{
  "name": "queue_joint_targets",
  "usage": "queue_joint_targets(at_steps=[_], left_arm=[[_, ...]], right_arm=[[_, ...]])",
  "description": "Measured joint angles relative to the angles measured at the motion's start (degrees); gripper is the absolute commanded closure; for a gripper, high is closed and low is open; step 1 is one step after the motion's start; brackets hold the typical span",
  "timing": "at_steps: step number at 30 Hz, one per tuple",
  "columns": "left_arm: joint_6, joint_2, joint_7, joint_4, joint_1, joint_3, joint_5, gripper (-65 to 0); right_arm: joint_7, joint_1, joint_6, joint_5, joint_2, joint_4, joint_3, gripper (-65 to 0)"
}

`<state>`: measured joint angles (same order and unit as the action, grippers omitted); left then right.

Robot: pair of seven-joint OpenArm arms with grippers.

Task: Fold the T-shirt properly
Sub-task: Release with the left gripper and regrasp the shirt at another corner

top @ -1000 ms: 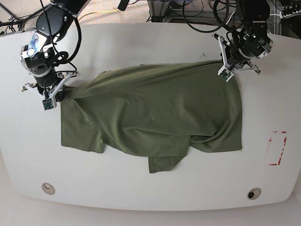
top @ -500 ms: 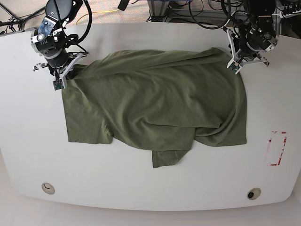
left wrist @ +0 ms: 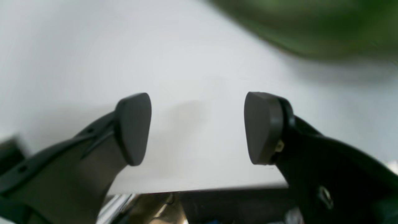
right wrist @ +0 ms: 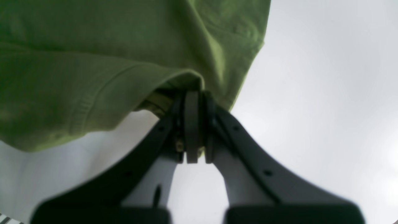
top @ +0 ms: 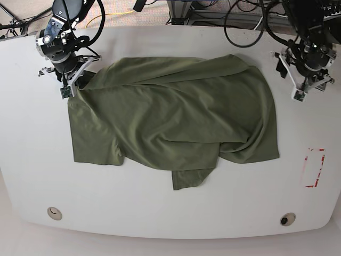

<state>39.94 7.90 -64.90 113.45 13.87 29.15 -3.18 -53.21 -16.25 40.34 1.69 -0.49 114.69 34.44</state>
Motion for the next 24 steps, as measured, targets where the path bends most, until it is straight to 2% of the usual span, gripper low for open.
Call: queue_joint_targets(at_steps=[2,8,16,20,24], left_arm=[[-0.2,-0.8,-0.2,-0.8,-2.9,2.4,0.8,-43.1],[0.3,-0.5,-0.3,-3.3,-12.2,2.4,0.2,-42.9],[0.1,-0.6,0.3,-17.0,-23.0,6.1,0.5,-43.2],[0.0,-0.2,6.7,-23.7,-26.7,6.0,0.2,-43.3],[-0.6,-0.3,10.1,-32.0,-30.0,6.0,0.4,-43.3]], right_arm=[[0.0,0.1,0.0,0.0,0.0,0.0,0.0,0.0],[0.0,0.3,0.0,0.0,-0.1,0.0,0.0,0.0],[0.0,1.3,0.0,0.0,0.0,0.0,-0.1,0.0],[0.1,2.1,-0.2,-0.1,0.0,0.0,-0.1,0.0],[0.0,2.1,-0.2,0.0,0.0,0.0,-0.1,0.0]])
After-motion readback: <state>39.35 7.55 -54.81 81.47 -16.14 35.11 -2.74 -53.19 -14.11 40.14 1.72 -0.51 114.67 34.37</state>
